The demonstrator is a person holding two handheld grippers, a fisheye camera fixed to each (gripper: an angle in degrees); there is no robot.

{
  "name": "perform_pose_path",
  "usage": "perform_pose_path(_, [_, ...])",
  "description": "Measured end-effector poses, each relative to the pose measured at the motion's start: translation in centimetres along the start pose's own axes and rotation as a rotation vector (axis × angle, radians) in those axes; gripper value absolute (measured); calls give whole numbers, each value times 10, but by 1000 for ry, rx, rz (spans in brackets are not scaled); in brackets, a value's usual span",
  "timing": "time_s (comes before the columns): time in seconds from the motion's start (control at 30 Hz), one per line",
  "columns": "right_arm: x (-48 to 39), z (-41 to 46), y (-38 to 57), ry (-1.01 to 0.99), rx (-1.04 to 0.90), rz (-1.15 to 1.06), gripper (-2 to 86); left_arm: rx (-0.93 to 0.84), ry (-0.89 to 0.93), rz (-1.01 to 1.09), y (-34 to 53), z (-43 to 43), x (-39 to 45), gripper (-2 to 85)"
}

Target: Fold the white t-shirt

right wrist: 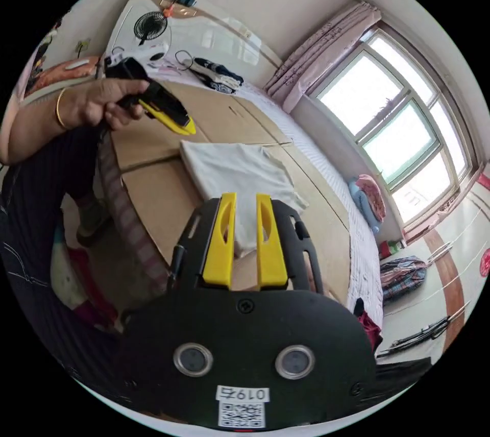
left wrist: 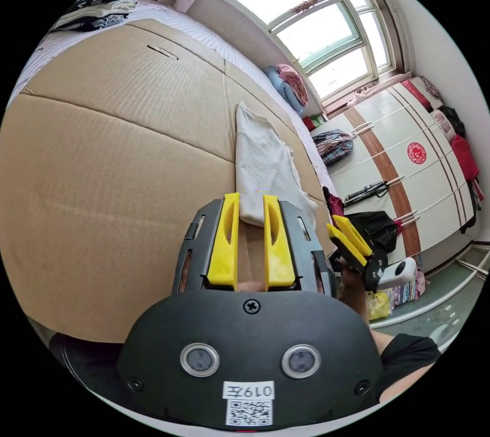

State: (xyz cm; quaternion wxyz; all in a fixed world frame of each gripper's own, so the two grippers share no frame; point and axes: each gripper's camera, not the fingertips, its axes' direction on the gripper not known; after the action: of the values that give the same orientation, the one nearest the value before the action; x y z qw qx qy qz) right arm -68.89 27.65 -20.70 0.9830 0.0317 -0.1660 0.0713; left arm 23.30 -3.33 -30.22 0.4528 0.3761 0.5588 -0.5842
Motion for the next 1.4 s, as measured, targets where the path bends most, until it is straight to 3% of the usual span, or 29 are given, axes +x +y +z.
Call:
perform_pose_path(0.17, [-82, 47, 7, 71, -175, -234, 84, -27, -36, -13, 16, 13, 2, 67])
perform_pose_path(0.57, [-196, 126, 41, 268, -303, -608, 50, -42, 40, -59, 40, 25, -3, 23])
perform_pose_path(0.93, [-233, 153, 97, 400, -274, -636, 5, 1, 93, -82, 90, 28, 24, 22])
perform_pose_path(1.27, [-276, 184, 160, 398, -262, -637, 7, 86, -90, 17, 158, 31, 76, 23])
perform_pose_path(1.4, [-291, 192, 178, 438, -246, -628, 16, 72, -85, -18, 177, 43, 70, 20])
